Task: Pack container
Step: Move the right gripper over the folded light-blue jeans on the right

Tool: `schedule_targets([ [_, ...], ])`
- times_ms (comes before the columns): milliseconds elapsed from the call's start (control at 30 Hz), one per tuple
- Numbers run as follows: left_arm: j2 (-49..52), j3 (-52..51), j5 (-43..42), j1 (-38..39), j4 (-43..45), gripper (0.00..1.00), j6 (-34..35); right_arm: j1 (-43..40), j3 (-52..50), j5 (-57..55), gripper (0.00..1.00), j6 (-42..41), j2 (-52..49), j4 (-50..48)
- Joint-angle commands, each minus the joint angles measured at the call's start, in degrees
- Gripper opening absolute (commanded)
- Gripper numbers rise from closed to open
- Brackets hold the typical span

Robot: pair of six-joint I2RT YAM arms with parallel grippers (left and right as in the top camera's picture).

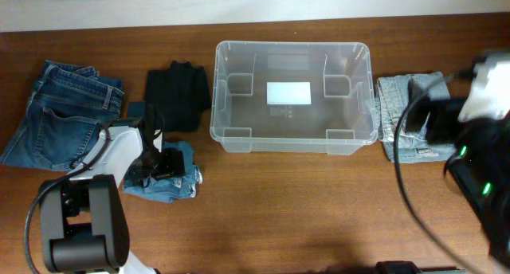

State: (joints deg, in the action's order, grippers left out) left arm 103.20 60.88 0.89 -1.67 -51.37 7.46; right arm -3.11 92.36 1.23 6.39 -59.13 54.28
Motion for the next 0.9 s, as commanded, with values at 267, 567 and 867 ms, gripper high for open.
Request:
schedule_targets([
  [267, 1.38, 0.11, 0.39, 0.17, -0.02, 0.99, -0.74, -33.29, 11.58, 37.09, 0.98, 2.38, -21.29, 4.04],
  [567, 1.38, 0.11, 0.39, 0.17, -0.02, 0.99, -0.74, -39.34, 11.58, 37.07, 0.98, 1.55, -35.26, 4.72],
  [867, 1.38, 0.11, 0.39, 0.17, -0.02, 0.99, -0.74, -39.41, 11.58, 36.68, 0.98, 1.55, -49.81, 6.54],
])
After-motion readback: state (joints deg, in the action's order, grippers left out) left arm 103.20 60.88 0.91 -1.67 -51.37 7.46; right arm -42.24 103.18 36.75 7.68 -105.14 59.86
